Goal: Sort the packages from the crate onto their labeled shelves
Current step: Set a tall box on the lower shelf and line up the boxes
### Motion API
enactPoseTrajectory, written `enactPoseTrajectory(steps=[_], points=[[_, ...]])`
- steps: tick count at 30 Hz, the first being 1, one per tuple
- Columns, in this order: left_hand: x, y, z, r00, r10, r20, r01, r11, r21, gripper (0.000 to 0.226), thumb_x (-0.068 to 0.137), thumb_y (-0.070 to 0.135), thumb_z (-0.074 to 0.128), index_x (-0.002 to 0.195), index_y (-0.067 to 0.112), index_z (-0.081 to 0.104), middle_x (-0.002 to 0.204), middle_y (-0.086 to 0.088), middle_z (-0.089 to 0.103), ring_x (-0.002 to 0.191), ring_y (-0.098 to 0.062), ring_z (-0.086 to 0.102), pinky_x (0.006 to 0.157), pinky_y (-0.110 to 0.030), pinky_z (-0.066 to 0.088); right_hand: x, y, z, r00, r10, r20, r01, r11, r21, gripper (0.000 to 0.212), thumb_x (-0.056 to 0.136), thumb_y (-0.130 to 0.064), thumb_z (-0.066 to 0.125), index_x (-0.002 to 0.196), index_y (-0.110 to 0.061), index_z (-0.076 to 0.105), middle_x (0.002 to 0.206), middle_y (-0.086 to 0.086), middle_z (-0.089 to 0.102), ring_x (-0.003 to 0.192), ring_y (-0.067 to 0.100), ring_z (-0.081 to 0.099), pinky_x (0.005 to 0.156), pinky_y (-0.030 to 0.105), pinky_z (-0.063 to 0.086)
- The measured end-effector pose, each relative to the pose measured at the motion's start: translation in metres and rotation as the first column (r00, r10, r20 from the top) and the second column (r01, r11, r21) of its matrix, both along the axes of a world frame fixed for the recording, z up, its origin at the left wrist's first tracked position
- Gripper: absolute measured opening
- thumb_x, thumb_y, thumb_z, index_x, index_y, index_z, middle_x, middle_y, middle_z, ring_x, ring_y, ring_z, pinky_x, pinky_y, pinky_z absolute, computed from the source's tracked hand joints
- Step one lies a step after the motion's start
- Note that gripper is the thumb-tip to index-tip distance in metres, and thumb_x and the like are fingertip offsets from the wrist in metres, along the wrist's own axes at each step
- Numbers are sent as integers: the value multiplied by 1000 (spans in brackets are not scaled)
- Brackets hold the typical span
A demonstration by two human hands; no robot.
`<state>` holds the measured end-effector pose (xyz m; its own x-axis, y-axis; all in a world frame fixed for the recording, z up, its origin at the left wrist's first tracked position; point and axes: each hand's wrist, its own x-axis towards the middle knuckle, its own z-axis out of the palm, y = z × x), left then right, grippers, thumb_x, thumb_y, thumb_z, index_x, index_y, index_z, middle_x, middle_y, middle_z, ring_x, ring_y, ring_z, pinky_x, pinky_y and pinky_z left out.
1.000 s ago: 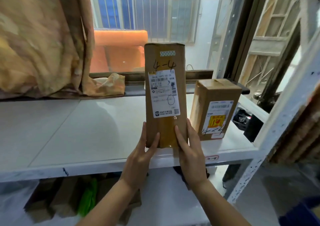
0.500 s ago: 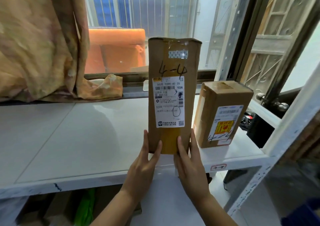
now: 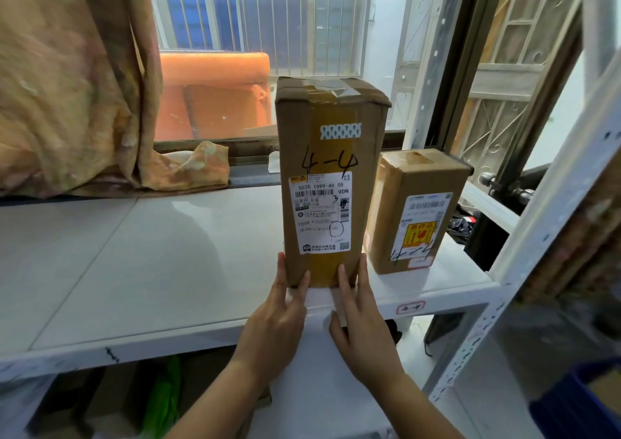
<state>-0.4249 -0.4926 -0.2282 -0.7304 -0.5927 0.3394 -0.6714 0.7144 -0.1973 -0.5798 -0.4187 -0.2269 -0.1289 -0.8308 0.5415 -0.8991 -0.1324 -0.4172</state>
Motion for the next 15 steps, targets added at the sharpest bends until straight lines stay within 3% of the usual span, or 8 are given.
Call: enactPoseTrajectory(steps=[3,5,8,10,11,15], points=[[0,-2,-4,999,3,54,-4,1000,9,66,92,22,-9,139,9,34,154,-23,-4,137,-45,-18,112,-39,6,-1,2,5,1000,-3,7,3,999,42,80,97,-34,45,149,-33,-15,156,0,-25,134,18,42,89,11,33],[0,-3,-4,1000,5,18,-6,997,72,60,93,23,-4,144,12,28,155,-20,-9,139,-42,-17,116,-39,18,-2,3,11,1000,-2,8,2,996,94,82,97,-37,44,146,-33,-21,153,-1,-31,136,17,38,91,10,33],[-3,-2,4,996,10,-92,6,985,173,53,96,20,30,148,20,18,156,-15,-12,142,-38,14,99,-32,46,-3,6,24,1000,-11,22,6,980,201,82,98,-40,41,143,-30,-27,148,-2,-40,139,14,30,97,14,38],[-5,2,10,978,37,-204,18,965,262,69,88,21,55,149,22,21,157,-16,-4,121,-31,53,80,-22,55,-3,7,32,1000,-18,13,14,967,253,83,98,-41,41,140,-29,-29,146,-1,-43,140,14,28,100,16,38],[-5,4,13,964,46,-262,28,962,271,74,85,23,61,148,24,22,157,-16,-2,107,-25,63,72,-17,55,-3,7,36,1000,-20,12,16,961,276,84,98,-42,41,140,-30,-31,146,-1,-44,141,14,27,101,16,38],[-7,6,22,953,41,-300,57,949,309,78,90,25,55,149,34,4,155,-6,-20,99,-19,65,73,-17,54,-3,6,47,999,-24,25,14,937,348,86,97,-43,41,136,-29,-35,144,-2,-45,143,17,22,103,18,37]])
